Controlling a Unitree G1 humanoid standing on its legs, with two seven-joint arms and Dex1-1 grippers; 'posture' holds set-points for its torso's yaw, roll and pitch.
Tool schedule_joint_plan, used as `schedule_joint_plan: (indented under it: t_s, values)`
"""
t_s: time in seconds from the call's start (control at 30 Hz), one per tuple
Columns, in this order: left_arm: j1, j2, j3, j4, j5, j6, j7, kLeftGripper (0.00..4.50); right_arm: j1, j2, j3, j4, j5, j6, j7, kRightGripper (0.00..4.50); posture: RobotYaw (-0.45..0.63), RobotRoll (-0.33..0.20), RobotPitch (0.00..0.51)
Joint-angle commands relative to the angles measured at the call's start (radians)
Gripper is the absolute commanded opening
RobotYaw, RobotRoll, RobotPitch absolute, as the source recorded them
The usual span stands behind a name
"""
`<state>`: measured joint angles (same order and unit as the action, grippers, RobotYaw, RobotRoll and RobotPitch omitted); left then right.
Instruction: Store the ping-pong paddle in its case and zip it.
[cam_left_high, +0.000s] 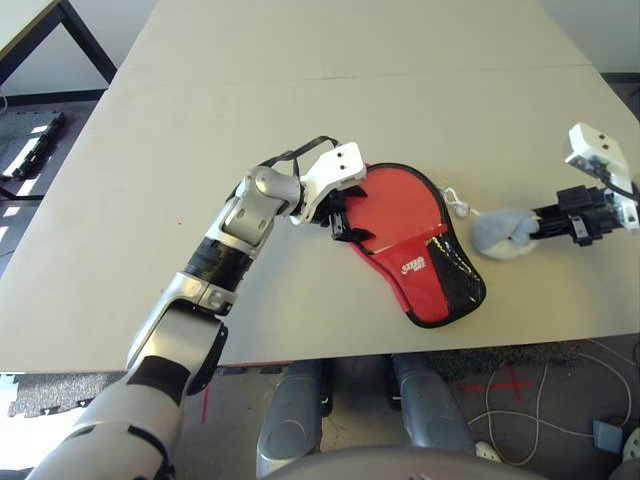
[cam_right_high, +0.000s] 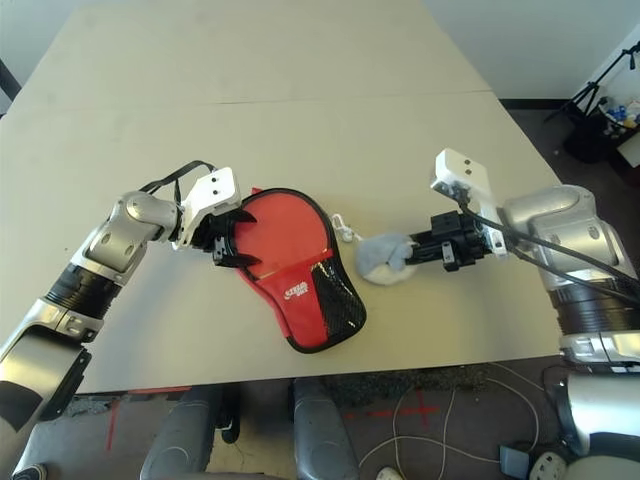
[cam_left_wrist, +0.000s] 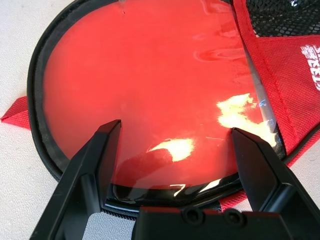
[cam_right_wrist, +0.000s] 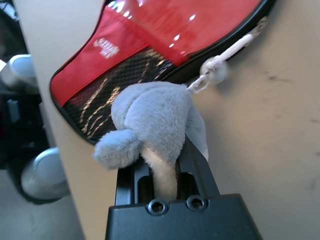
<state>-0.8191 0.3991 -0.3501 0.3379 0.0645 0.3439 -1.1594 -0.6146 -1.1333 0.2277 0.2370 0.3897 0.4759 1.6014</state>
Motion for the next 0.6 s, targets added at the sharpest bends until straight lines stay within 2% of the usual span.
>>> schedule_joint_plan:
  t_s: [0.03,0.37,0.6]
  values:
    - [0.029,-0.007,-0.064,0.045,0.032,0.009,-0.008,4.50,0.039,-0.064,0.050,-0.061,0.078,0.016,0.013,0.29,-0.12,0.000,0.196]
    - [0.022,-0.010,-0.062,0.064,0.035,-0.003,-0.006,4.50,0.139,-0.234,0.138,-0.163,0.206,0.004,0.013,0.28,-0.13,0.000,0.195]
    - [0.018,-0.017,-0.063,0.075,0.036,-0.011,-0.003,4.50,0.209,-0.308,0.207,-0.159,0.186,-0.071,0.013,0.28,-0.13,0.000,0.193]
